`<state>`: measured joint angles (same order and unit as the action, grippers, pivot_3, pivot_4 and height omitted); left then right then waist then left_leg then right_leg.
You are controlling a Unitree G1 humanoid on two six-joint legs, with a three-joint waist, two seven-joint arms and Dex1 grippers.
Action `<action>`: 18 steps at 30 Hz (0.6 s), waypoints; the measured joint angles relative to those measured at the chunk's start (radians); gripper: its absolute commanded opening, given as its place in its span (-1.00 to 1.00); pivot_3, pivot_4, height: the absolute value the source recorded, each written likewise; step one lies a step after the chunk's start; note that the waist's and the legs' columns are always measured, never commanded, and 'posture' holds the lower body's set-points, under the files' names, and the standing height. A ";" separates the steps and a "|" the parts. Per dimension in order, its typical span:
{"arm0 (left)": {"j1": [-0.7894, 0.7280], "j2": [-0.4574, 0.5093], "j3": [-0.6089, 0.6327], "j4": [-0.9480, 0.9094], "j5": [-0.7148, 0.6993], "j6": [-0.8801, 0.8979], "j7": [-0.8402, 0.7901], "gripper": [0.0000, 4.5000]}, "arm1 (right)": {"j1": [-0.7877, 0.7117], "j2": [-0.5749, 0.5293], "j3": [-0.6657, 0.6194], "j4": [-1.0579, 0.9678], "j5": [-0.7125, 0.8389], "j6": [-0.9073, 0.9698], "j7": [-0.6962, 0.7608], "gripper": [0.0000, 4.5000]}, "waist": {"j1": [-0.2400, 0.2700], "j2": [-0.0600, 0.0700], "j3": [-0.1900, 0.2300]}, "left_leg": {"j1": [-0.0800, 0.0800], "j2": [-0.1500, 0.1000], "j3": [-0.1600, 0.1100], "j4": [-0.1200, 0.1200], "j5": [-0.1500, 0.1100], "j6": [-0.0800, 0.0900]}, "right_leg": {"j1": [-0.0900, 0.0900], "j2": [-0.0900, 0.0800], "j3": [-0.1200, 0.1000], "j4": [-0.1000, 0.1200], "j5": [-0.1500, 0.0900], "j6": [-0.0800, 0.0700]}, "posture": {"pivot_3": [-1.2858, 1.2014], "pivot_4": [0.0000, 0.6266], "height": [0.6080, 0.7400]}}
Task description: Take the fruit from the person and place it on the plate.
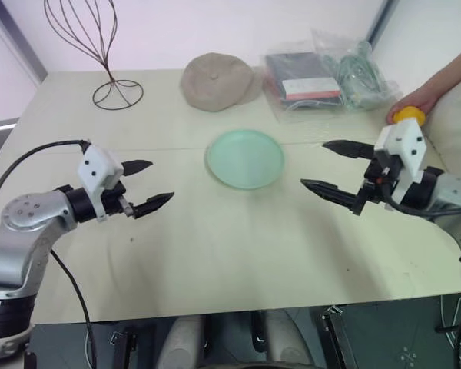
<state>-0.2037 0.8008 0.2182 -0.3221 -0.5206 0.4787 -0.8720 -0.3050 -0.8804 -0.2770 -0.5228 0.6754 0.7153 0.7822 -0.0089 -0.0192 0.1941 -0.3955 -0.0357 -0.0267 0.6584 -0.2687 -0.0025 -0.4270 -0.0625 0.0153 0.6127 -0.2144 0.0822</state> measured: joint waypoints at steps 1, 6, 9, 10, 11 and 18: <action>-0.004 -0.002 0.000 0.000 -0.005 0.004 0.001 1.00 | -0.002 0.000 0.000 0.002 0.001 0.000 0.000 0.99 | 0.000 0.000 0.000 | 0.000 0.000 0.000 0.000 0.000 0.000 | 0.000 0.000 0.000 0.000 0.000 0.000 | 0.03 -0.52 1.00; -0.036 -0.021 -0.001 0.001 -0.021 0.021 0.013 1.00 | -0.006 0.000 0.000 0.008 0.005 0.001 0.000 0.99 | 0.000 0.000 0.000 | 0.000 0.000 0.000 0.000 0.000 0.000 | 0.000 0.000 0.000 0.000 0.000 0.000 | 0.03 -0.52 1.00; -0.048 -0.028 0.002 0.001 -0.047 0.040 0.026 1.00 | 0.005 -0.001 0.000 0.008 0.006 0.004 0.000 0.99 | 0.000 0.000 0.000 | 0.000 0.000 0.000 0.000 0.000 0.000 | 0.000 0.000 0.000 0.000 0.000 0.000 | 0.03 -0.52 1.00; -0.048 -0.028 0.002 0.001 -0.052 0.043 0.028 1.00 | 0.011 -0.002 -0.001 0.008 0.007 0.007 0.000 0.99 | 0.000 0.000 0.000 | 0.000 0.000 0.000 0.000 0.000 0.000 | 0.000 0.000 0.000 0.000 0.000 0.000 | 0.03 -0.52 1.00; -0.048 -0.028 0.002 0.001 -0.055 0.044 0.028 1.00 | 0.015 -0.002 -0.001 0.008 0.007 0.009 0.000 0.99 | 0.000 0.000 0.000 | 0.000 0.000 0.000 0.000 0.000 0.000 | 0.000 0.000 0.000 0.000 0.000 0.000 | 0.03 -0.52 1.00; -0.052 -0.028 0.001 0.001 -0.058 0.044 0.029 1.00 | 0.022 -0.005 -0.008 0.008 0.015 0.019 0.002 0.99 | 0.000 0.000 0.000 | 0.000 0.000 0.000 0.000 0.000 0.000 | 0.000 0.000 0.000 0.000 0.000 0.000 | 0.03 -0.52 1.00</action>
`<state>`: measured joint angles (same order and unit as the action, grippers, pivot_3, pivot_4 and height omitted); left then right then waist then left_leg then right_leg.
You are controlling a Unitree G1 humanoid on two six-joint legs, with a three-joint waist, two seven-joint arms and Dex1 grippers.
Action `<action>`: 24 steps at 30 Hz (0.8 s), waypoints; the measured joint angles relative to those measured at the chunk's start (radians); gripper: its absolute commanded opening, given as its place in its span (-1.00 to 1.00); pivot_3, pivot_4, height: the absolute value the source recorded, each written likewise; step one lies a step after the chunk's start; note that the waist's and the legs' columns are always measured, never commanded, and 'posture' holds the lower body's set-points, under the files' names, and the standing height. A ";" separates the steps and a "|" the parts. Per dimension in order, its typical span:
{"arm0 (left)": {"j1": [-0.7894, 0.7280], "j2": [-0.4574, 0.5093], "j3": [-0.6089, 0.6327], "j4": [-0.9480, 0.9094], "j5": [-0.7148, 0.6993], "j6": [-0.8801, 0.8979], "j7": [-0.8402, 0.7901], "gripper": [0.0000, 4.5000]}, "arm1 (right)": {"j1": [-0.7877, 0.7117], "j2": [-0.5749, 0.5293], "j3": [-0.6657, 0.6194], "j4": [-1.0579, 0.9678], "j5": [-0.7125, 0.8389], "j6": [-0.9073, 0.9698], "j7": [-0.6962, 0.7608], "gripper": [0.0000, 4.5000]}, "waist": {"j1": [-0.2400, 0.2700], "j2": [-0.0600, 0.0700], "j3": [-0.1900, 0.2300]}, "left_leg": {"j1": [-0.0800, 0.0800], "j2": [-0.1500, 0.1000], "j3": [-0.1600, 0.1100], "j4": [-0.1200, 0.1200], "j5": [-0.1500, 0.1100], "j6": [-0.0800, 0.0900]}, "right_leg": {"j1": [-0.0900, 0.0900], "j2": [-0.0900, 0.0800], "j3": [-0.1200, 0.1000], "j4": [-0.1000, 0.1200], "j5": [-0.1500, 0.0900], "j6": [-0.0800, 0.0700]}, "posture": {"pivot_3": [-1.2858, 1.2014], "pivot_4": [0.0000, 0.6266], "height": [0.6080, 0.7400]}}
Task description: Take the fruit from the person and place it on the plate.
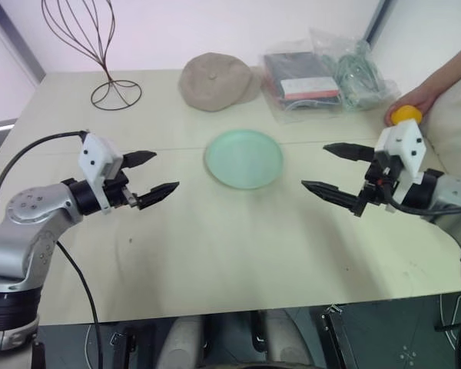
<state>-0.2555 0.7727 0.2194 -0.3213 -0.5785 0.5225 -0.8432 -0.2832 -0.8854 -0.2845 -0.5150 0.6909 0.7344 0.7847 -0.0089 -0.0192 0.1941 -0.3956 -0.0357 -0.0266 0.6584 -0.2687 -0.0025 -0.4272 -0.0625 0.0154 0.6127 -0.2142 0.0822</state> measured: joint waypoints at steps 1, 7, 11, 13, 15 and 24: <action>0.000 0.000 0.000 0.000 0.000 0.000 0.000 1.00 | 0.000 0.000 -0.001 0.000 0.002 0.001 0.000 0.99 | 0.000 0.000 0.000 | 0.000 0.000 0.000 0.000 0.000 0.000 | 0.000 0.000 0.000 0.000 0.000 0.000 | 0.03 -0.52 1.00; 0.000 0.000 -0.001 0.000 0.001 0.000 0.000 1.00 | -0.008 0.005 -0.013 0.000 0.034 0.020 -0.018 0.99 | 0.000 0.000 0.000 | 0.000 0.000 0.000 0.000 0.000 0.000 | 0.000 0.000 0.000 0.000 0.000 0.000 | 0.03 -0.52 1.00; 0.000 0.000 -0.001 0.000 0.001 0.000 0.000 1.00 | -0.015 0.005 -0.021 0.000 0.060 0.025 -0.030 0.99 | 0.000 0.000 0.000 | 0.000 0.000 0.000 0.000 0.000 0.000 | 0.000 0.000 0.000 0.000 0.000 0.000 | 0.03 -0.52 1.00; 0.000 0.000 -0.001 0.000 0.002 -0.001 0.000 1.00 | -0.015 0.005 -0.021 0.000 0.067 0.025 -0.033 0.99 | 0.000 0.000 0.000 | 0.000 0.000 0.000 0.000 0.000 0.000 | 0.000 0.000 0.000 0.000 0.000 0.000 | 0.03 -0.52 1.00; 0.000 0.000 -0.002 0.000 0.002 -0.001 0.000 1.00 | -0.015 0.005 -0.021 0.000 0.072 0.025 -0.035 0.99 | 0.000 0.000 0.000 | 0.000 0.000 0.000 0.000 0.000 0.000 | 0.000 0.000 0.000 0.000 0.000 0.000 | 0.03 -0.52 1.00; -0.010 0.000 -0.005 0.007 0.008 -0.004 0.001 1.00 | -0.013 0.005 -0.022 0.000 0.081 0.025 -0.047 0.99 | 0.000 0.000 0.000 | 0.000 0.000 0.000 0.000 0.000 0.000 | 0.000 0.000 0.000 0.000 0.000 0.000 | 0.03 -0.52 1.00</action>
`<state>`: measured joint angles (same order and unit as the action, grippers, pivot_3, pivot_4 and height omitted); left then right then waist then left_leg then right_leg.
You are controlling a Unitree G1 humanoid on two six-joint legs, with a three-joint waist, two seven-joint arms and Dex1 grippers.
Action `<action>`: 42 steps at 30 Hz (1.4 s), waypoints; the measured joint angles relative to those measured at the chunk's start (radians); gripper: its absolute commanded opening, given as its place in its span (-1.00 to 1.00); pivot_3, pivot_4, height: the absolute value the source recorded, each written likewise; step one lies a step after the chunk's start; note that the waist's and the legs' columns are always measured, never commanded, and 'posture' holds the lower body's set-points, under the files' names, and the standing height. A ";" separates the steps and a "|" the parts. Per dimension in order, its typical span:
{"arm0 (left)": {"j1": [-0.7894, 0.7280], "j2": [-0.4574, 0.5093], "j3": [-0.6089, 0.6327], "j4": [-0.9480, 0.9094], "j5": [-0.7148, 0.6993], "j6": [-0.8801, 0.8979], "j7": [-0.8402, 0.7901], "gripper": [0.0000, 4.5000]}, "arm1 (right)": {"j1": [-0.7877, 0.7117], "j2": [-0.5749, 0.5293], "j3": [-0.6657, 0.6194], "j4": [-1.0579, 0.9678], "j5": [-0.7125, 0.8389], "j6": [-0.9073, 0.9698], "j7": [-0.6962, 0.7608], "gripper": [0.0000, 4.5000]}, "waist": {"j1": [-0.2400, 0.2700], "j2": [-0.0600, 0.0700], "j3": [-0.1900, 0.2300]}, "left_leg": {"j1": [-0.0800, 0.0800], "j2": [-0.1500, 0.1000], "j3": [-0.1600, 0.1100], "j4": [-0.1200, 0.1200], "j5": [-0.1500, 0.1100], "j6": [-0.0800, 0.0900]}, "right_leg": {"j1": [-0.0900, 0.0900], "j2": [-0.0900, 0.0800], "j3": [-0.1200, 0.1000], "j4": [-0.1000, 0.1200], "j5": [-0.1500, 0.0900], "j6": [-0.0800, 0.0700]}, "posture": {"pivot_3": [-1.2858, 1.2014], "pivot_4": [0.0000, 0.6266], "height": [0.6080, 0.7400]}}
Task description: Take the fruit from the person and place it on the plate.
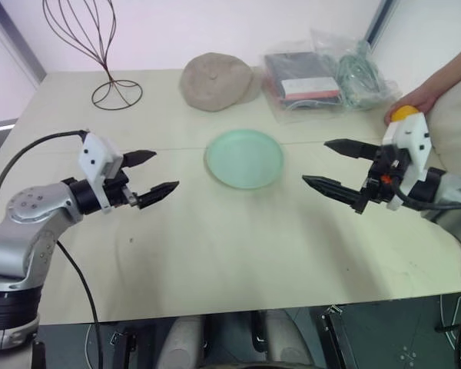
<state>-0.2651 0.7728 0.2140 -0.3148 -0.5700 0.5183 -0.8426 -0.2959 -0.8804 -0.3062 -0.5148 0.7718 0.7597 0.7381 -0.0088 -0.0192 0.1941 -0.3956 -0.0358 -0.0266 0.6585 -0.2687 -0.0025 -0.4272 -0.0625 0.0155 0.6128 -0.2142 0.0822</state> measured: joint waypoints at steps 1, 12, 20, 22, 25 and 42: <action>-0.001 0.000 -0.001 0.001 0.001 0.000 0.000 1.00 | 0.000 0.000 0.000 0.000 0.001 0.001 -0.002 0.99 | 0.000 0.000 0.000 | 0.000 0.000 0.000 0.000 0.000 0.000 | 0.000 0.000 0.000 0.000 0.000 0.000 | 0.03 -0.52 1.00; -0.006 0.000 -0.004 0.017 0.018 -0.007 -0.001 1.00 | -0.013 -0.001 0.000 -0.004 0.038 0.038 -0.031 0.99 | 0.000 0.000 0.000 | 0.000 0.000 0.000 0.000 0.000 0.000 | 0.000 0.000 0.000 0.000 0.000 0.000 | 0.03 -0.52 1.00; -0.026 -0.009 -0.004 0.030 0.027 -0.007 0.003 1.00 | -0.034 0.006 0.004 -0.011 0.042 0.041 -0.064 0.99 | 0.000 0.000 0.000 | 0.000 0.000 0.000 0.000 0.000 0.000 | 0.000 0.000 0.000 0.000 0.000 0.000 | 0.03 -0.52 1.00; -0.056 -0.048 0.002 0.042 0.005 0.013 0.037 1.00 | -0.034 0.015 0.012 -0.011 0.039 0.039 -0.066 0.99 | 0.003 0.000 0.000 | 0.000 0.000 0.000 0.001 0.000 0.000 | 0.000 0.000 0.000 0.000 0.000 0.000 | 0.03 -0.52 1.00; -0.102 -0.106 0.020 0.060 -0.035 0.056 0.110 1.00 | -0.034 0.023 0.025 -0.011 0.035 0.032 -0.065 0.99 | 0.003 0.000 0.000 | -0.001 0.000 0.000 0.002 0.000 0.000 | 0.000 0.000 0.000 0.001 0.002 0.003 | 0.03 -0.52 1.00; -0.439 -0.252 0.049 0.259 -0.042 0.047 0.343 1.00 | -0.027 0.038 0.036 -0.009 0.005 -0.015 -0.047 0.99 | 0.002 0.000 0.000 | -0.001 -0.001 0.000 0.004 0.000 0.000 | 0.000 0.002 -0.001 0.003 0.003 0.004 | 0.03 -0.52 1.00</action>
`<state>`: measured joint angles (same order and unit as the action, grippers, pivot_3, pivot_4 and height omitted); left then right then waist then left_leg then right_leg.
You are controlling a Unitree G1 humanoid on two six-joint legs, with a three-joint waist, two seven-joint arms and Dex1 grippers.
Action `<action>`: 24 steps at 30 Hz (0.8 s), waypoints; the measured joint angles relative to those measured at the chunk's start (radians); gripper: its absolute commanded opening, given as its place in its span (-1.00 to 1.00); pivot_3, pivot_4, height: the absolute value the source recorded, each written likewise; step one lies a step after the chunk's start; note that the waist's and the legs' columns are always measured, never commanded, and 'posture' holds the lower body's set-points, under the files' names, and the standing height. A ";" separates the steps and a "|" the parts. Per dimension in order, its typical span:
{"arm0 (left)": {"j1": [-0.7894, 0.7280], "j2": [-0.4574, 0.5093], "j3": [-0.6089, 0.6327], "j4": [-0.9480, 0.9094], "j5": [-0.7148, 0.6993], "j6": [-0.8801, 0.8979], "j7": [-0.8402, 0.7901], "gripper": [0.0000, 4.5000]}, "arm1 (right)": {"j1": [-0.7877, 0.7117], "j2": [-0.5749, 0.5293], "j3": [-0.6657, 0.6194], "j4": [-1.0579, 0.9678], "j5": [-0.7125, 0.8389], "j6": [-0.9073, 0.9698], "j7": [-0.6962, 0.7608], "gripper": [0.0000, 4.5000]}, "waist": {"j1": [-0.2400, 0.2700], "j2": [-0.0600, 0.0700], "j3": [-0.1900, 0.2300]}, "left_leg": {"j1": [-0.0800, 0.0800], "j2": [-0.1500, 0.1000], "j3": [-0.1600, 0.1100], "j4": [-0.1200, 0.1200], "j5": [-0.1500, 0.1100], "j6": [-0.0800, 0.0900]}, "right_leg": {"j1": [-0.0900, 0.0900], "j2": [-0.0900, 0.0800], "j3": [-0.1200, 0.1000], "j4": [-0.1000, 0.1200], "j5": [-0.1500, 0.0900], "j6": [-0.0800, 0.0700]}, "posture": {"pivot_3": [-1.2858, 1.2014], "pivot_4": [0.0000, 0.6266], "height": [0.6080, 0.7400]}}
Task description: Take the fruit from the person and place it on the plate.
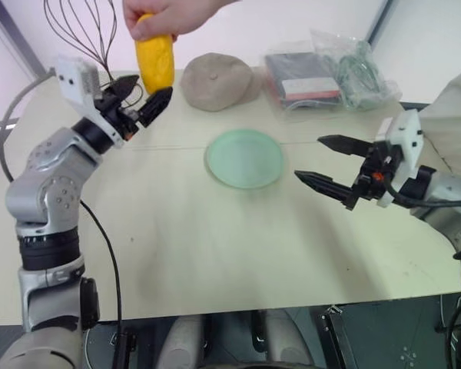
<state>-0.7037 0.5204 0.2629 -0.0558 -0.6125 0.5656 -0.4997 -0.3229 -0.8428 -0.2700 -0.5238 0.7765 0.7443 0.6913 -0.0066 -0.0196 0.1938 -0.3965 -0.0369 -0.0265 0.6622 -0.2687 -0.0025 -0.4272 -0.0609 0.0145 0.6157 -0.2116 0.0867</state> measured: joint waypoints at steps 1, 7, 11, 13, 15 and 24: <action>-0.014 -0.010 -0.009 0.024 0.014 -0.016 -0.001 1.00 | 0.001 0.000 0.000 0.000 -0.005 -0.005 0.002 0.99 | 0.000 0.000 0.000 | 0.000 0.000 0.000 0.000 0.000 0.000 | 0.000 0.000 0.000 0.000 0.000 0.000 | 0.03 -0.52 1.00; -0.066 -0.035 -0.042 0.131 0.068 -0.095 -0.016 1.00 | 0.017 0.001 -0.001 0.000 -0.015 -0.023 0.006 0.99 | 0.001 0.000 0.000 | 0.000 0.000 0.000 0.000 0.000 0.000 | 0.000 0.000 0.000 0.000 0.000 0.001 | 0.03 -0.52 1.00; -0.095 -0.051 -0.049 0.170 0.094 -0.136 -0.022 1.00 | 0.031 0.001 -0.004 0.000 -0.018 -0.032 0.004 0.99 | 0.000 0.000 0.000 | 0.000 0.000 0.000 0.000 0.000 0.000 | 0.000 -0.001 0.000 0.000 0.001 0.001 | 0.03 -0.52 1.00; -0.111 -0.054 -0.050 0.189 0.104 -0.153 -0.024 1.00 | 0.037 0.001 -0.005 0.000 -0.018 -0.032 0.003 0.99 | 0.000 0.000 0.000 | 0.000 0.000 0.000 0.000 0.000 0.000 | 0.000 -0.001 0.000 0.000 0.001 0.001 | 0.03 -0.52 1.00; -0.124 -0.055 -0.050 0.198 0.112 -0.163 -0.026 0.82 | 0.038 0.001 -0.006 0.000 -0.018 -0.033 0.003 1.00 | 0.000 0.000 0.000 | 0.000 0.000 0.000 0.000 0.000 0.000 | 0.000 -0.001 0.000 0.000 0.001 0.001 | 0.03 -0.52 1.00; -0.133 -0.062 -0.049 0.219 0.125 -0.184 -0.028 0.23 | 0.039 0.001 -0.006 0.000 -0.030 -0.043 0.001 1.00 | 0.001 0.000 0.000 | 0.000 0.000 0.000 0.001 0.000 0.000 | 0.000 -0.001 0.000 0.000 0.001 0.002 | 0.03 -0.52 1.00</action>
<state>-0.8368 0.4583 0.2143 0.1628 -0.4871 0.3813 -0.5273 -0.2843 -0.8415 -0.2756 -0.5238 0.7467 0.7016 0.6924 -0.0051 -0.0198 0.1939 -0.3967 -0.0372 -0.0266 0.6627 -0.2687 -0.0025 -0.4272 -0.0617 0.0148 0.6158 -0.2104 0.0887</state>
